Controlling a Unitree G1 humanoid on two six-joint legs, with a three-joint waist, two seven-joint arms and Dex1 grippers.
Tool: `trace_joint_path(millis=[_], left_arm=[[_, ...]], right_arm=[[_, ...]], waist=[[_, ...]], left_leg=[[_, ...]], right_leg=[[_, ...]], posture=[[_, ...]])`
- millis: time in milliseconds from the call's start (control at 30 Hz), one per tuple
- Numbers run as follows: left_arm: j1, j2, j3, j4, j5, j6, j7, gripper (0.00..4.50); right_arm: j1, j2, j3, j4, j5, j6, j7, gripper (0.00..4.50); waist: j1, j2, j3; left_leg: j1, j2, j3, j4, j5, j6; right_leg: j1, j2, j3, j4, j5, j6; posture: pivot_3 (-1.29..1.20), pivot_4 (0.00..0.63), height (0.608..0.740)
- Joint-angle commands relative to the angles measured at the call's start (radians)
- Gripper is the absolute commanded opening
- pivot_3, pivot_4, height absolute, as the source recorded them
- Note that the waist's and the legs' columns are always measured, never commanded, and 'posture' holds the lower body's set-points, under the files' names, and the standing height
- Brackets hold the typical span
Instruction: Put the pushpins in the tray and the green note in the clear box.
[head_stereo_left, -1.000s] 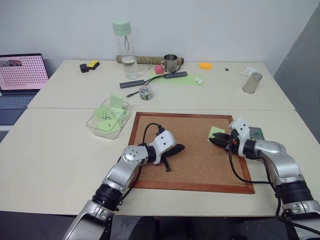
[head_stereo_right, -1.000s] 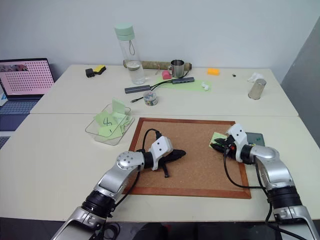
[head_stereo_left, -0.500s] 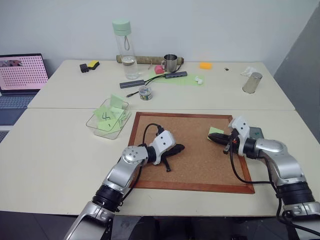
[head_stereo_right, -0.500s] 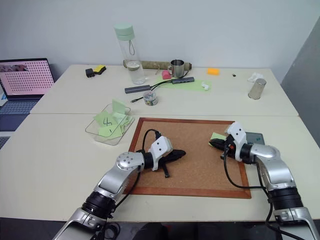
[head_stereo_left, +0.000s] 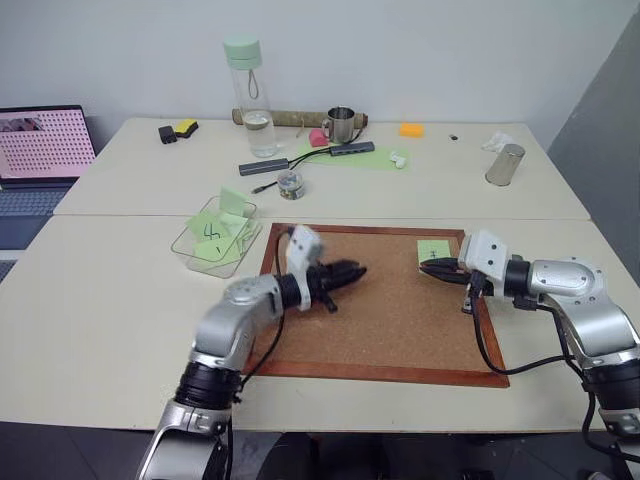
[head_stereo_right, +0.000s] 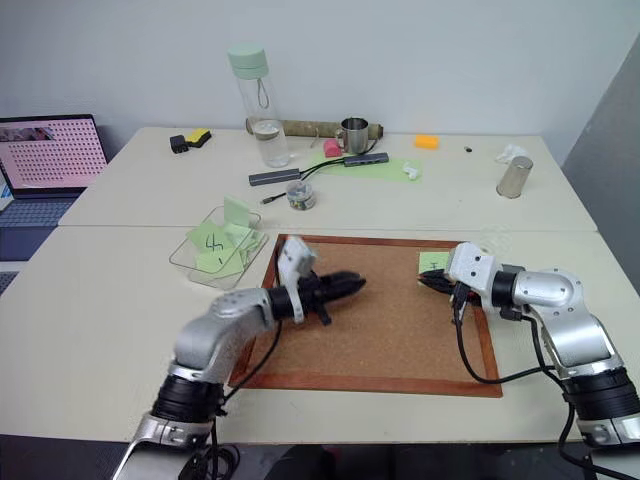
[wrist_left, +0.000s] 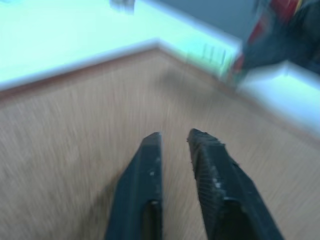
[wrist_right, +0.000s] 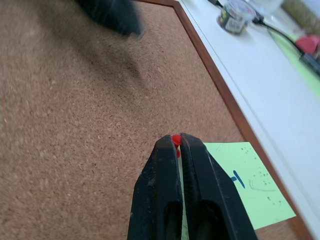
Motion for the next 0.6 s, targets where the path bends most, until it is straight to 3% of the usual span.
trace_joint_path(millis=[33, 167, 467, 600], left_arm=[[-0.029, -0.050, 0.090, -0.036, -0.163, 0.152, 0.055, 1.91], [-0.045, -0.106, 0.123, -0.015, -0.240, 0.228, 0.101, 2.63], [-0.093, -0.195, 0.107, 0.115, -0.246, 0.225, 0.150, 4.24], [-0.127, -0.236, 0.106, 0.162, -0.242, 0.193, 0.152, 4.24]], right_arm=[[-0.020, -0.011, 0.011, -0.014, -0.074, -0.202, -0.015, 0.00], [-0.041, -0.009, 0.025, 0.000, -0.119, -0.327, -0.023, 0.00], [-0.047, -0.013, 0.050, -0.037, -0.130, -0.402, -0.001, 0.00], [-0.049, -0.017, 0.058, -0.045, -0.126, -0.411, 0.006, 0.00]], waist=[[0.001, 0.000, 0.000], [0.000, -0.001, 0.000], [0.002, -0.001, 0.000], [0.002, -0.001, 0.001]], left_leg=[[0.000, 0.000, 0.000, 0.000, 0.000, -0.001], [0.000, 0.000, 0.000, 0.000, 0.001, -0.003], [0.000, 0.000, 0.000, 0.000, 0.003, -0.005], [0.000, 0.000, 0.000, 0.000, 0.003, -0.005]], right_leg=[[0.000, 0.000, 0.000, 0.000, 0.000, 0.000], [0.000, 0.000, 0.000, 0.000, 0.000, 0.000], [0.000, 0.000, 0.000, 0.000, 0.000, 0.000], [0.000, 0.000, 0.000, 0.000, 0.000, 0.000]], posture=[[0.00, 0.150, 0.740], [0.00, 0.150, 0.740], [0.00, 0.150, 0.740], [0.00, 0.150, 0.740]])
